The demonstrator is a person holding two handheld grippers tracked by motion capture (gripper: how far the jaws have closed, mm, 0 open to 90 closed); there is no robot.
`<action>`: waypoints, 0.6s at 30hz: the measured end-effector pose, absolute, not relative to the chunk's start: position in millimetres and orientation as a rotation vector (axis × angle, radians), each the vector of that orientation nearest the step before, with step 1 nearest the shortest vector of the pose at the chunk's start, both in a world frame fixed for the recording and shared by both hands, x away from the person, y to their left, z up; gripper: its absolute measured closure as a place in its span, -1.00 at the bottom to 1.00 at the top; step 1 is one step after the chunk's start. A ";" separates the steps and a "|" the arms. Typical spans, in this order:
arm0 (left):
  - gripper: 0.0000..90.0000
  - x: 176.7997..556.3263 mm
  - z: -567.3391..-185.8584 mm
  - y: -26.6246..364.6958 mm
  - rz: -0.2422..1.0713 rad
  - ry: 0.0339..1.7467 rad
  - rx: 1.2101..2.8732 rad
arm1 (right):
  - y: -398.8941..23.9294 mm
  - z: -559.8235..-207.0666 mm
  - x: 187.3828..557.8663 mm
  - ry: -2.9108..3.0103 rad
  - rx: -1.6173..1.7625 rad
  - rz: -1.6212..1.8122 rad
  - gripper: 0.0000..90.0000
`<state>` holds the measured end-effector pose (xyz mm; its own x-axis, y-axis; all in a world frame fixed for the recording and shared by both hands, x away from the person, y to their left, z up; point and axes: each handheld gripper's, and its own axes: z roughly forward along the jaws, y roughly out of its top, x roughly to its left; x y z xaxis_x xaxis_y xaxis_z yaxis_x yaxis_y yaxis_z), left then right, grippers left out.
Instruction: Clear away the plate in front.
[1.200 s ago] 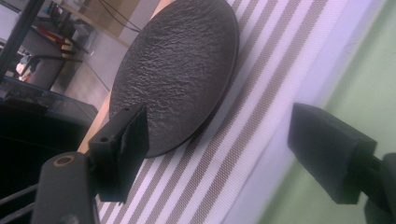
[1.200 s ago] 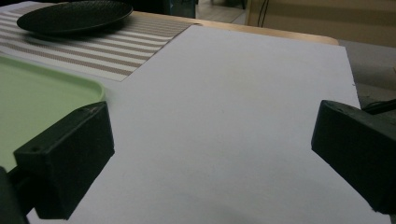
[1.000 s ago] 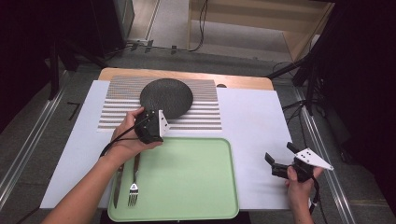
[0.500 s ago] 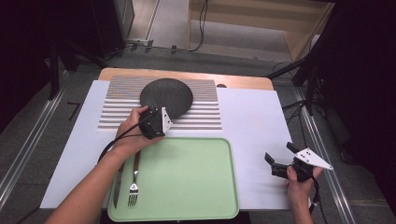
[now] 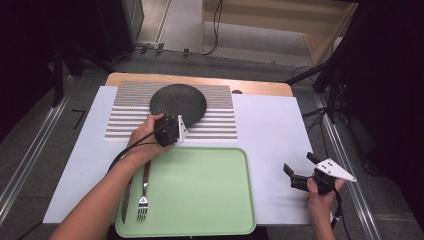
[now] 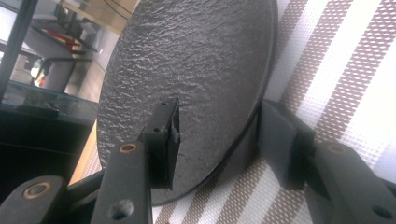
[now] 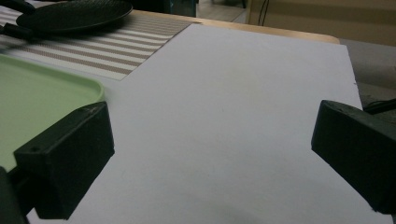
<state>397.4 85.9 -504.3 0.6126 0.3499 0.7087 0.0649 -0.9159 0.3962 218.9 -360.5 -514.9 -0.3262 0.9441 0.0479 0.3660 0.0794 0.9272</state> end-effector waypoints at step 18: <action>0.72 402.6 -523.3 70.1 1.453 0.036 2.614 | -360.1 -515.7 219.9 1.767 1.297 1.230 -1.00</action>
